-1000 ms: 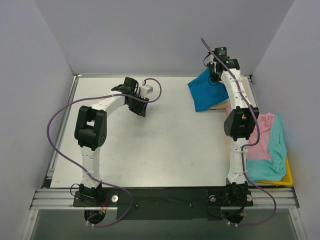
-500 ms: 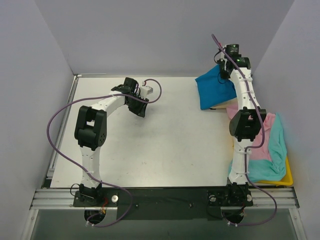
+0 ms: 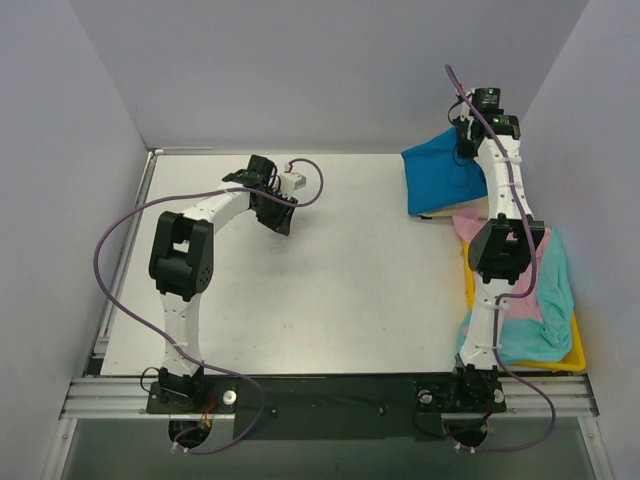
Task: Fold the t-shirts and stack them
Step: Put the neatly folded tshirt into the corner of the board with the right arm
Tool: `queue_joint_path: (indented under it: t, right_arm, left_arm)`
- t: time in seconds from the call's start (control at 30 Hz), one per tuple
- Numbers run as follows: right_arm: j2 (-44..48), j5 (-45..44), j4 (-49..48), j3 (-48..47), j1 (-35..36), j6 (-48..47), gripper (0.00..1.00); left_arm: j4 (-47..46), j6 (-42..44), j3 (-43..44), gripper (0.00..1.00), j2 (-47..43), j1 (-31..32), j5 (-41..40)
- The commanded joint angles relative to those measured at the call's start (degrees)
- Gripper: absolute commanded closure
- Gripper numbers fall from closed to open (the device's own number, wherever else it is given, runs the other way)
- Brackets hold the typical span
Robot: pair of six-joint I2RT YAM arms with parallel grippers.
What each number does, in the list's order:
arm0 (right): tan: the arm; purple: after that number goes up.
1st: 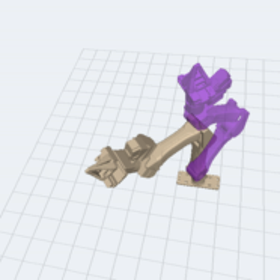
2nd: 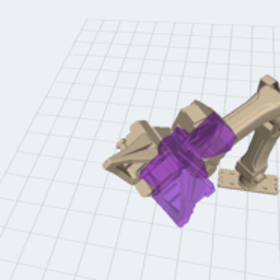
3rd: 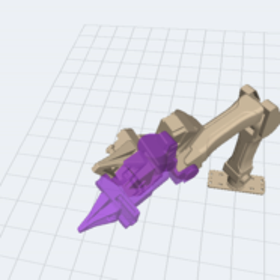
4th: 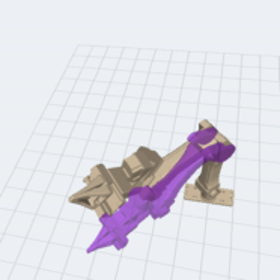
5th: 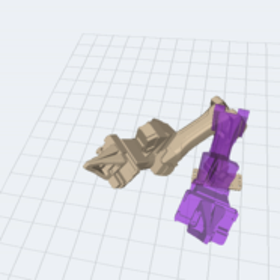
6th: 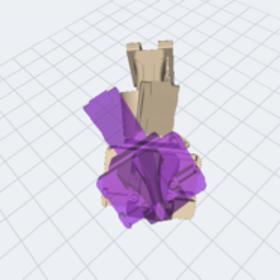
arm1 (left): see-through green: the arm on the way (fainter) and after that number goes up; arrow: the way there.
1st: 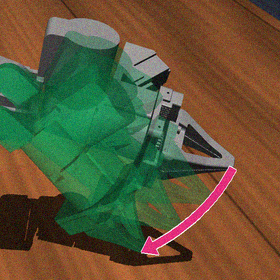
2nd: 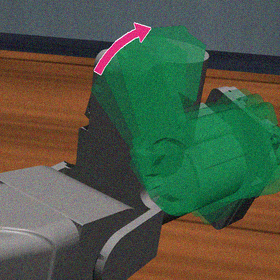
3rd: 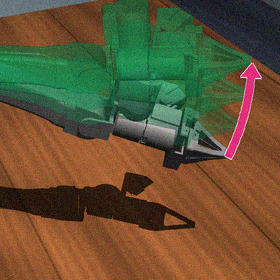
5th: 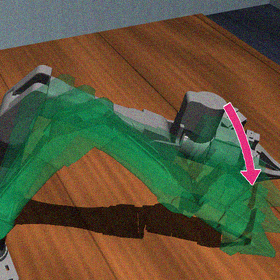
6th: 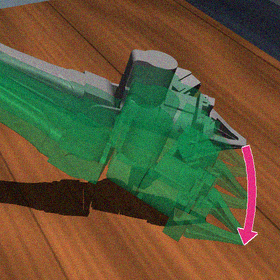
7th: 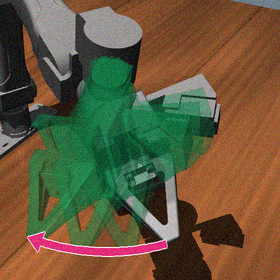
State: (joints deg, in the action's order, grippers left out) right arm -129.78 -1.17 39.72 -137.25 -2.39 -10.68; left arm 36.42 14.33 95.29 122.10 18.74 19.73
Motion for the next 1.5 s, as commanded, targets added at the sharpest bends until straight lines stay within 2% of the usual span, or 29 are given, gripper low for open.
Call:
queue_joint_path:
  t: [0.0, 0.4, 0.53, 0.6, 0.63, 0.67, 0.73, 0.77, 0.83, 0.87, 1.03, 1.17, 1.3, 1.33, 1.43, 1.47]
  right_arm:
    - [0.2, 0.5, -3.1, 0.5, -3.0, -1.6, 1.0]
    - [-4.5, 0.6, -8.9, 0.7, -5.0, -5.2, 1.0]
    - [-6.1, -1.7, -11.5, 0.7, -5.3, -5.8, 1.0]
    - [-6.8, -3.9, -12.7, 0.8, -5.5, -6.5, 0.91]
    - [-6.8, -6.8, -14.5, 1.5, -5.6, -6.5, 0.81]
    - [-6.8, -8.5, -15.5, 2.9, -5.8, -6.5, 0.77]
    - [-7.6, -17.5, -18.3, 3.0, -6.1, -6.5, 0.65]
    - [-7.9, -21.7, -18.5, 2.5, -6.7, -5.4, 0.54]
    - [-7.8, -23.7, -19.3, 2.2, -7.8, -4.2, 0.42]
    - [-7.1, -23.7, -19.7, 2.5, -8.0, -4.3, 0.41]
    - [-0.9, -16.1, -19.3, 4.4, -7.5, -2.6, 0.39]
    - [7.0, -10.5, -18.9, 11.4, -4.9, -0.9, 0.36]
    - [17.5, -2.8, -19.9, 24.4, -2.7, 4.2, 0.33]
    - [19.3, -0.5, -21.6, 26.7, -2.1, 6.1, 0.32]
    - [30.9, 3.7, -28.3, 44.3, -0.8, 8.5, 0.28]
    - [33.2, 6.1, -32.1, 47.4, -0.2, 9.0, 0.27]
  left_arm:
    - [0.8, 1.3, 0.4, 0.54, -2.3, 0.1, 0.1]
    - [2.2, 2.5, 0.6, 0.54, -2.3, 0.4, -0.9]
    - [2.8, 3.0, 0.9, 0.54, -2.0, 0.6, -1.4]
    - [2.9, 3.2, 1.0, 0.54, -2.0, 0.7, -1.6]
    - [3.0, 3.3, 1.0, 0.54, -2.0, 0.8, -1.9]
    - [2.9, 3.3, 1.0, 0.54, -2.0, 0.8, -2.0]
    - [3.0, 3.6, 1.0, 0.54, -2.0, 0.9, -2.2]
    - [3.0, 3.8, 1.0, 0.54, -2.0, 0.9, -2.3]
    - [3.0, 4.0, 0.9, 0.54, -2.2, 1.0, -2.5]
    - [3.0, 4.0, 0.8, 0.54, -2.3, 1.0, -2.5]
    - [3.2, 4.2, 1.3, 0.54, -2.4, 1.2, -2.8]
    - [4.6, 4.9, 1.7, 0.54, -4.1, 1.0, -3.6]
    - [8.0, 6.5, 0.9, 0.54, -9.1, -0.4, -4.5]
    - [8.3, 6.6, 0.1, 0.54, -11.3, -0.8, -5.1]
    - [8.4, 6.8, -5.3, 0.54, -17.8, -4.0, -5.2]
    - [8.7, 7.8, -6.6, 0.53, -21.4, -4.6, -4.4]
